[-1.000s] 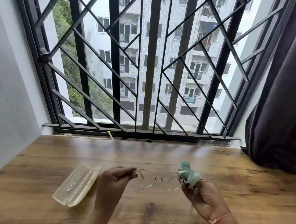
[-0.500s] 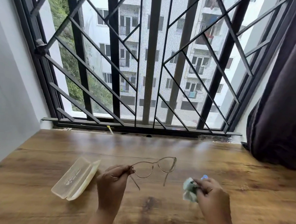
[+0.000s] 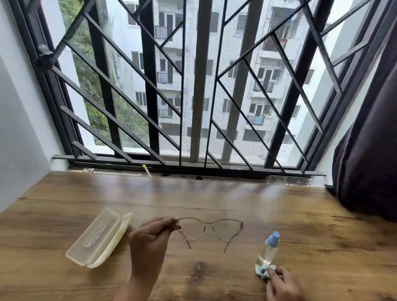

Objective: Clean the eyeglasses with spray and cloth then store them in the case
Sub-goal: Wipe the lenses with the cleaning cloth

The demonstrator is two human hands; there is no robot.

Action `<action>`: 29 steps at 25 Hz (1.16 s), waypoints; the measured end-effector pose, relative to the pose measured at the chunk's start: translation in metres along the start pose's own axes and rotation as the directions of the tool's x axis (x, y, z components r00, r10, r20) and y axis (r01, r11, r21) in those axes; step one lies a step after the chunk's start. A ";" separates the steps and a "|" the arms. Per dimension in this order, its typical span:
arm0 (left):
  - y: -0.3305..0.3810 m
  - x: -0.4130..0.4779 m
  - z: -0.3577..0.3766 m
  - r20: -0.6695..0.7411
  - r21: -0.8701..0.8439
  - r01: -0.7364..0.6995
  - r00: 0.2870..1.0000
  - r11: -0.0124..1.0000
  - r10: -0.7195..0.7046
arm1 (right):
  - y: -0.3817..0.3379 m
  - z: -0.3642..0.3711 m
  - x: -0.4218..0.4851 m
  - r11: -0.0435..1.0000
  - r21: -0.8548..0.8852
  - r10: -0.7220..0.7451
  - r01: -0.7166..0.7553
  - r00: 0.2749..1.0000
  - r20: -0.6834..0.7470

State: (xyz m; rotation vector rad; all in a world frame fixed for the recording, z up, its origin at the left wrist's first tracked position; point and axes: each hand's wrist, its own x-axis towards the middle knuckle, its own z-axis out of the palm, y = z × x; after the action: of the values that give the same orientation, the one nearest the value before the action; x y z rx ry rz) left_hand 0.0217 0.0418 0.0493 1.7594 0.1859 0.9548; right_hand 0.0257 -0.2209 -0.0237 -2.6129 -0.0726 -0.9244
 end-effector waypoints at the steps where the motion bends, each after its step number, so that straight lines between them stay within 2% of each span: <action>1: 0.000 0.001 0.000 0.002 -0.003 -0.002 1.000 1.000 0.002 | 0.000 0.002 -0.001 1.000 0.010 0.017 -0.017 1.000 0.000; 6: -0.003 0.001 0.002 0.011 -0.008 -0.027 1.000 1.000 0.027 | 0.002 0.011 -0.008 0.995 0.006 0.104 -0.104 0.995 0.010; 12: -0.007 0.001 0.000 0.008 -0.028 -0.021 1.000 0.999 0.021 | -0.001 0.009 -0.004 0.973 -0.126 0.207 -0.192 0.970 0.127; 25: -0.017 0.002 0.001 0.013 -0.028 0.001 1.000 1.000 -0.001 | -0.003 -0.001 -0.003 0.962 -0.143 0.251 -0.232 0.958 0.138; 27: -0.019 0.002 0.002 0.020 -0.028 0.013 1.000 1.000 -0.013 | -0.006 -0.006 -0.002 0.966 -0.145 0.229 -0.216 0.970 0.080; 29: -0.018 0.002 0.002 0.019 -0.028 0.016 1.000 0.999 -0.016 | -0.012 -0.013 0.004 0.981 -0.106 0.161 -0.164 0.986 -0.037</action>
State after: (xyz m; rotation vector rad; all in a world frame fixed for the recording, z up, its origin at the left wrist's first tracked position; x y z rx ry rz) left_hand 0.0304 0.0489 0.0343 1.7378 0.1733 0.9250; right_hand 0.0189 -0.2142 -0.0081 -2.6563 0.2014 -0.9312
